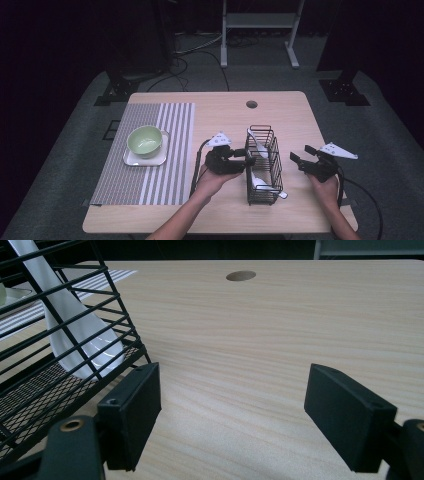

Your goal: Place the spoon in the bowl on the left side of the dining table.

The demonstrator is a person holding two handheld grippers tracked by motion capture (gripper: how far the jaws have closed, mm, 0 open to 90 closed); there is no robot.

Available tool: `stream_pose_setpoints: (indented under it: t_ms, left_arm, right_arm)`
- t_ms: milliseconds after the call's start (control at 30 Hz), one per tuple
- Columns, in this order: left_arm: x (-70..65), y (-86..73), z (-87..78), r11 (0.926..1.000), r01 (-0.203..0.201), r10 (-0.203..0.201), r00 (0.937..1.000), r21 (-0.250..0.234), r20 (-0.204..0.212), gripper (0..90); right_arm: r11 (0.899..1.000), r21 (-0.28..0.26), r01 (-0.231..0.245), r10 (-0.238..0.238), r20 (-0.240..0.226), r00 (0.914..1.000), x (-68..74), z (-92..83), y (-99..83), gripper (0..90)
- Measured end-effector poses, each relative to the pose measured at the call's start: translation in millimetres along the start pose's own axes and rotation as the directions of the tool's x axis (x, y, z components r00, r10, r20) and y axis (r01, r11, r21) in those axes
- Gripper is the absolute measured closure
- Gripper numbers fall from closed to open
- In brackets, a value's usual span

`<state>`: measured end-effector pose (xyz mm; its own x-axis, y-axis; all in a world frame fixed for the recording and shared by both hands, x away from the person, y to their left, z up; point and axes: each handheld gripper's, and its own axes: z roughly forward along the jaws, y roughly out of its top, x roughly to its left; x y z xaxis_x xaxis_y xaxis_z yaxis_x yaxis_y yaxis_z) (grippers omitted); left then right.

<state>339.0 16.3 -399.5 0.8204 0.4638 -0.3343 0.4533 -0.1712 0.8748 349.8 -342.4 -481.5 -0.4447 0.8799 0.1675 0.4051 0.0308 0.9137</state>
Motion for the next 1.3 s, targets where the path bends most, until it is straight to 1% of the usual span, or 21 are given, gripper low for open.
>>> stream_pose_setpoints:
  t_ms: [33,67,133,300,367,433,600,667,767,867,1000,1067,1100,1167,1200,1300]
  left_arm:
    - [0.0,0.0,0.0,1.0000,0.000,0.000,1.0000,0.000,0.000,49.9]
    - [-0.5,0.0,0.3,1.0000,-0.003,0.003,1.0000,0.001,-0.002,49.9]
    - [-0.9,-0.2,0.3,1.0000,-0.003,0.003,1.0000,-0.002,-0.003,56.6]
    - [0.1,-1.0,-0.4,0.9999,0.005,-0.005,1.0000,-0.009,0.002,61.9]
    - [0.3,-1.2,-0.5,0.9999,0.003,-0.003,1.0000,-0.011,0.006,65.4]
    - [0.4,-1.0,-0.9,0.9999,0.001,-0.001,1.0000,-0.011,0.009,67.1]
    - [-0.7,0.3,-0.2,0.9998,0.001,-0.001,1.0000,-0.019,0.006,67.0]
    - [-1.3,0.8,-0.4,0.9998,-0.001,0.001,1.0000,-0.019,0.006,68.9]
    - [-1.9,1.1,-1.1,0.9996,0.006,-0.006,0.9999,-0.027,0.009,71.3]
    - [-2.9,1.9,-1.7,0.9997,0.006,-0.006,1.0000,-0.024,0.007,72.4]
    - [-3.6,1.9,-2.9,0.9993,0.017,-0.016,0.9998,-0.034,0.011,73.8]
    - [-3.9,2.0,-3.5,0.9990,0.021,-0.020,0.9997,-0.040,0.015,75.7]
    - [-3.8,1.8,-4.3,0.9984,0.030,-0.029,0.9992,-0.047,0.028,76.6]
    - [-5.4,2.0,-5.1,0.9975,0.033,-0.031,0.9988,-0.063,0.038,82.7]
    - [-5.4,2.0,-5.1,0.9975,0.033,-0.031,0.9988,-0.063,0.038,83.5]
    - [-8.2,2.7,-4.4,0.9971,0.034,-0.031,0.9978,-0.067,0.059,84.8]
  right_arm:
    - [1.000,0.000,0.000,0.000,0.000,1.0000,0.0,0.0,0.0,21.5]
    - [1.000,0.000,0.000,0.000,0.000,1.0000,0.0,0.0,0.0,21.4]
    - [1.000,-0.001,-0.001,0.001,-0.001,1.0000,-0.1,-0.1,0.0,21.4]
    - [1.000,-0.002,-0.005,0.005,-0.002,1.0000,-0.3,-0.2,-0.1,21.4]
    - [1.000,-0.002,-0.005,0.005,-0.002,1.0000,-0.5,-0.2,-0.1,21.5]
    - [1.000,-0.001,-0.005,0.005,-0.002,1.0000,-0.5,-0.2,-0.1,21.5]
    - [1.000,-0.001,-0.005,0.005,-0.002,1.0000,-0.6,-0.2,-0.1,21.5]
    - [1.000,-0.001,-0.005,0.005,-0.002,1.0000,-0.4,-0.2,-0.1,21.5]
    - [1.000,-0.001,-0.004,0.004,-0.002,1.0000,-0.4,-0.1,0.0,21.5]
    - [1.000,-0.001,-0.005,0.005,-0.003,1.0000,-0.5,-0.2,0.0,21.5]
    - [1.000,-0.001,-0.004,0.004,-0.003,1.0000,-0.5,-0.1,0.0,21.5]
    - [1.000,-0.001,-0.005,0.005,-0.004,1.0000,-0.5,-0.1,0.0,21.5]
    - [1.000,-0.001,-0.005,0.005,-0.004,1.0000,-0.6,-0.2,0.0,21.5]
    - [1.000,-0.001,-0.009,0.009,-0.004,0.9999,-0.7,-0.2,0.0,21.5]
    - [1.000,-0.001,-0.009,0.009,-0.004,0.9999,-0.7,-0.2,0.0,21.5]
    - [1.000,-0.001,-0.007,0.007,-0.005,1.0000,-0.7,-0.3,-0.1,21.5]
